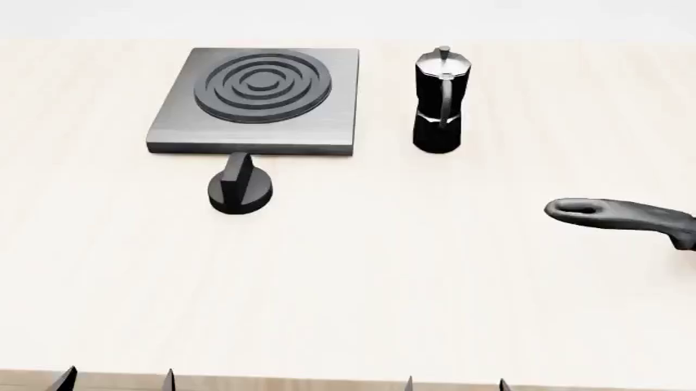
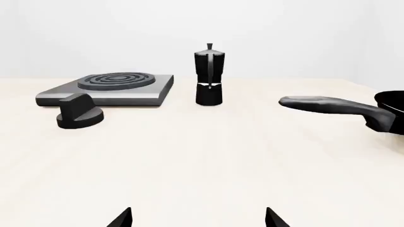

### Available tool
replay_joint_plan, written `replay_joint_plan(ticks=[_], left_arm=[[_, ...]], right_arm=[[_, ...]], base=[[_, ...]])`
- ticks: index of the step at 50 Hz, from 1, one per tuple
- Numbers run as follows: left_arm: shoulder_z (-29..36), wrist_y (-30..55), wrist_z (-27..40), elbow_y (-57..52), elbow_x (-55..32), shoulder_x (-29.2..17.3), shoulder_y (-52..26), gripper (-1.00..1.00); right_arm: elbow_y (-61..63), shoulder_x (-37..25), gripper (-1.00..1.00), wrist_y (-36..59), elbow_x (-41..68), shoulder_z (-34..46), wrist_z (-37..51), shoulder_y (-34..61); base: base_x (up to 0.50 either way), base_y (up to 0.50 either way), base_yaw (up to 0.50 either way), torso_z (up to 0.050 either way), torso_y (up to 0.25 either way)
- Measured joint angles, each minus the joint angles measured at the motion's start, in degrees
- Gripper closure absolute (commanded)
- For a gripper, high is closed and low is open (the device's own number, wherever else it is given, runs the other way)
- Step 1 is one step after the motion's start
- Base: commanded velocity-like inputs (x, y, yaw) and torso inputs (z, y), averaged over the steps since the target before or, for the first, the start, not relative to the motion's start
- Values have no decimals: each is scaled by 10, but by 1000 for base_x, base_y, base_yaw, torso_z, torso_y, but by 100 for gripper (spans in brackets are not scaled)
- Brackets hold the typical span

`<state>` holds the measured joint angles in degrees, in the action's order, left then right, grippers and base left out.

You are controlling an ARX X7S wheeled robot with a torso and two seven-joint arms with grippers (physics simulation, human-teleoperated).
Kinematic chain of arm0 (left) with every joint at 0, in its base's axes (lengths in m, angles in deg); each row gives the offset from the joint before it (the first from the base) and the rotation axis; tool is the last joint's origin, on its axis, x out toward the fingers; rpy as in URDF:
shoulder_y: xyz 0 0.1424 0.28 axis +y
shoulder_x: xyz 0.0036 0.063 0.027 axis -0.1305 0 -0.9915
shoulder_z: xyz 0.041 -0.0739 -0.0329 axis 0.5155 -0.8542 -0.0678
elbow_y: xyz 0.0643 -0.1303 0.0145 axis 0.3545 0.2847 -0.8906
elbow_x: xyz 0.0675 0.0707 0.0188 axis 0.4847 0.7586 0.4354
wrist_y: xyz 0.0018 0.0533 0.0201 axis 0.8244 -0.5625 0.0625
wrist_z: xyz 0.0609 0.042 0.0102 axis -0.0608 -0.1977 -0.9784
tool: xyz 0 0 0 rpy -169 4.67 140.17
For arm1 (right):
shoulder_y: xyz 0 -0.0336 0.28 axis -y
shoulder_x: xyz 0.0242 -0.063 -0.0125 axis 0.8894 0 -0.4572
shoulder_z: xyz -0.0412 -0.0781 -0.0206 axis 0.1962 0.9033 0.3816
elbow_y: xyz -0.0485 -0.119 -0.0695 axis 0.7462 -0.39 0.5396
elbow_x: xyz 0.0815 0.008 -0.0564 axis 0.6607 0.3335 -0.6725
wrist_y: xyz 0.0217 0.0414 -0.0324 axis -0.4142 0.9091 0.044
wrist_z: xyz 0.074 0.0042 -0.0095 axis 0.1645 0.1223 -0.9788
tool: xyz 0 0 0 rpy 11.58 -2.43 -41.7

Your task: Put the moka pot on the stove.

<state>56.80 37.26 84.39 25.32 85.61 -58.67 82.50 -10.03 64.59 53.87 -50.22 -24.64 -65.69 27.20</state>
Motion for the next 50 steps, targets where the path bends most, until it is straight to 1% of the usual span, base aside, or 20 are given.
replay_joint_plan(ticks=[1, 20, 34, 50], left_arm=[[-1, 8, 8, -7, -8, -7, -7, -100], [23, -13, 21, 2, -21, -24, 0, -100], [42, -22, 30, -22, -31, -40, 12, -100], [57, -20, 40, -54, -43, -55, 21, -100]], right_arm=[[-9, -1, -100, -8, -2, 2, 5, 7], [9, -24, -100, 29, 16, 28, 21, 2], [-3, -39, -100, -8, 30, 47, 23, 3], [-16, -48, -100, -45, 51, 58, 28, 4]], base=[[0, 0, 0, 0, 0], [0, 0, 0, 0, 0], [8, 0, 0, 0, 0], [191, 0, 0, 0, 0]])
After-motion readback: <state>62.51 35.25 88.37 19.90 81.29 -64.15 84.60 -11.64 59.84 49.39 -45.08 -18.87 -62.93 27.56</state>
